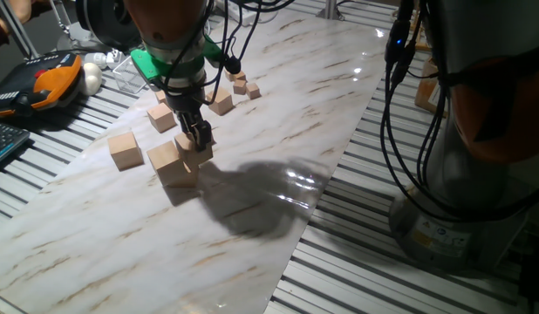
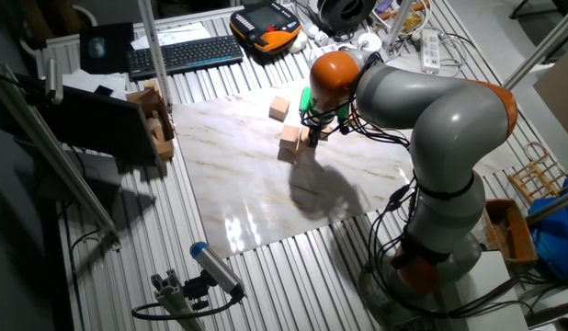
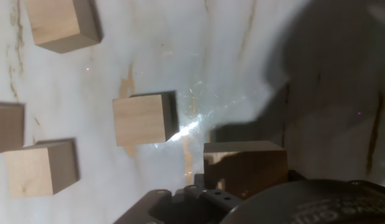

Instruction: Stack the blocks into a cross shape

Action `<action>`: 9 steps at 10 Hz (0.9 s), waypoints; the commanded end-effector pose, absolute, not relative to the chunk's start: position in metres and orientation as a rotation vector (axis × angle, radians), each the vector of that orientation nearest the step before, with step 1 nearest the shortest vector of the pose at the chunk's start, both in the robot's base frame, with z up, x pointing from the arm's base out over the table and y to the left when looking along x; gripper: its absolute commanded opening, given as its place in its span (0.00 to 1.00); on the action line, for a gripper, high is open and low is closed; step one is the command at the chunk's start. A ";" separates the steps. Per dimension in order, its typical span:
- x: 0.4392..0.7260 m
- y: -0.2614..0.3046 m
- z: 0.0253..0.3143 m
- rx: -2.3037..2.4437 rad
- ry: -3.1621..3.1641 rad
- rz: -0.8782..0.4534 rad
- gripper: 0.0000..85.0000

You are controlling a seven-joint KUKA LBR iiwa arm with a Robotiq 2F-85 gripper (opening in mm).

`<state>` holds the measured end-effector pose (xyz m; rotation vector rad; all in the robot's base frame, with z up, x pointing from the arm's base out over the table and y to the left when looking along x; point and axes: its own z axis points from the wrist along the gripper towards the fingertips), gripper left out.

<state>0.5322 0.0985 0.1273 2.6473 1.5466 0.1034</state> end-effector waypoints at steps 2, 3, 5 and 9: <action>0.532 0.099 0.127 2.646 1.551 0.107 0.00; 0.533 0.099 0.126 2.646 1.551 0.107 0.00; 0.533 0.099 0.126 2.645 1.550 0.111 0.00; 0.535 0.099 0.122 2.645 1.550 0.118 0.00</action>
